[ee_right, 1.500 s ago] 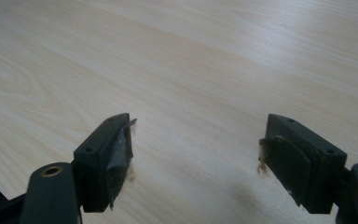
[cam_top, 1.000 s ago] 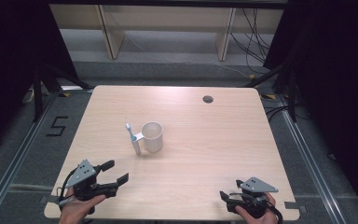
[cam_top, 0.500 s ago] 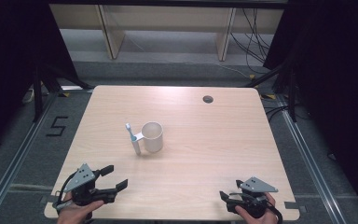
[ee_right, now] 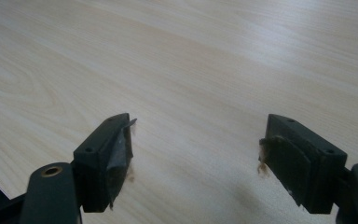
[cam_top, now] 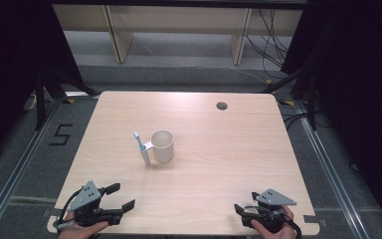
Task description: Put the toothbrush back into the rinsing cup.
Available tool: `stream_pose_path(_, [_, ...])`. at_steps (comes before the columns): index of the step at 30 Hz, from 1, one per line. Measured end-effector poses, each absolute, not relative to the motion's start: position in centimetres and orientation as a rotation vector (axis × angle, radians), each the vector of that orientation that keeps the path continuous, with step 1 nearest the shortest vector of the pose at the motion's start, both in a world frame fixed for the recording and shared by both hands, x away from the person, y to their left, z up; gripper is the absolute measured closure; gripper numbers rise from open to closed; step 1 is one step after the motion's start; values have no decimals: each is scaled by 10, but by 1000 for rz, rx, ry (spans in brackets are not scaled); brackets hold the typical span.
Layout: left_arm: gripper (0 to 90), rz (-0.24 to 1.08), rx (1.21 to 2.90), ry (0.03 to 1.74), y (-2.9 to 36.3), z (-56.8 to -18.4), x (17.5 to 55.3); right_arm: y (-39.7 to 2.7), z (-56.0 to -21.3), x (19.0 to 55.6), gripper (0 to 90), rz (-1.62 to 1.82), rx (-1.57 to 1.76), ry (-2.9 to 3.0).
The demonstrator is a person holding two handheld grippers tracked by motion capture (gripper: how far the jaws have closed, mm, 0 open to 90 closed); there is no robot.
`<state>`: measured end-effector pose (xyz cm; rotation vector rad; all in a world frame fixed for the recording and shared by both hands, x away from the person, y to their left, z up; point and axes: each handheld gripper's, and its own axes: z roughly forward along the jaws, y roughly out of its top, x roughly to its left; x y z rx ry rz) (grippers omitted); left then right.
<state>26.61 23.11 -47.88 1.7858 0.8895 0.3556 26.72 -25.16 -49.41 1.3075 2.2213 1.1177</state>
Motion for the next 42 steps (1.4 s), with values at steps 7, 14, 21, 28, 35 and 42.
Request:
stream_pose_path(7, [193, 325, 1803, 885, 231, -483, 259, -252, -494, 267, 248, 1117, 1307, 2221])
stream_pose_path(14, [191, 299, 1832, 880, 229, -485, 253, -252, -495, 269, 247, 1103, 1286, 2215])
stream_pose_path(21, [163, 293, 1858, 892, 227, -489, 244, -253, -494, 268, 247, 1102, 1258, 2223])
stream_pose_path(28, [163, 311, 1899, 876, 229, -491, 236, -252, -493, 266, 247, 1101, 1290, 2224])
stream_pose_path(35, [161, 308, 1930, 872, 231, -494, 229, -253, -493, 268, 246, 1094, 1258, 2228])
stream_pose_path(42, [156, 307, 1920, 893, 239, -495, 224, -252, -495, 269, 246, 1102, 1260, 2227])
